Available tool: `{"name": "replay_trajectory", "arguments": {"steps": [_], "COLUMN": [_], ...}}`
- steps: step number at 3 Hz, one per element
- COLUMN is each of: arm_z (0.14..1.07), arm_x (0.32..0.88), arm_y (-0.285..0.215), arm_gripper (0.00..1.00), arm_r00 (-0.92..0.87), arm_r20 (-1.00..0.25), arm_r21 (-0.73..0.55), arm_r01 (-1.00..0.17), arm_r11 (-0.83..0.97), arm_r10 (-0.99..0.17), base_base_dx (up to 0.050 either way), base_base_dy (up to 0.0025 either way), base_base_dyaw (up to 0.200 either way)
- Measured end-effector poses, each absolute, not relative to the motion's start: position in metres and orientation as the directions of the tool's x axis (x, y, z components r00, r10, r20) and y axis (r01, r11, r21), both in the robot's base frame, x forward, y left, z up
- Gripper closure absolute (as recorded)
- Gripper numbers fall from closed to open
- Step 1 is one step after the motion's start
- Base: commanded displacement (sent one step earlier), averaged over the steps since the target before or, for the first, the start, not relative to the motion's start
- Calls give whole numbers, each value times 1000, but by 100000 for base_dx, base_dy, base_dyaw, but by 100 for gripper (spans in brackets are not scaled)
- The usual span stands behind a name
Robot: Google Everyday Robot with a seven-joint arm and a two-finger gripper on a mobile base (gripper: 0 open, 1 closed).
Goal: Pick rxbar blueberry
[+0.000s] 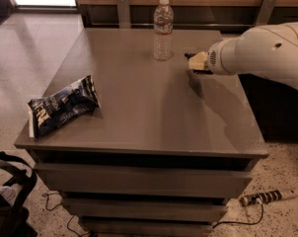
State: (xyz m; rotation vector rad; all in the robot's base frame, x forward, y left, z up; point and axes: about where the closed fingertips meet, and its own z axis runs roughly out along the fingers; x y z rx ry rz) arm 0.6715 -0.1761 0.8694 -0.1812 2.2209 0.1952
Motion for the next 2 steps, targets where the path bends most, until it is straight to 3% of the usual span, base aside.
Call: {"name": "replay_trajectory", "arguments": {"steps": [2], "arm_z": [922], "arm_x": [686], "arm_y": [-190], "arm_gripper": [100], "arm_r00": [-578], "arm_r20": [-809], "arm_r21": [101], "arm_r01": [-320], "arm_r11": [942], "arm_r10": [-110], "base_base_dx": [0], "base_base_dy": [0], "base_base_dyaw": [0]}}
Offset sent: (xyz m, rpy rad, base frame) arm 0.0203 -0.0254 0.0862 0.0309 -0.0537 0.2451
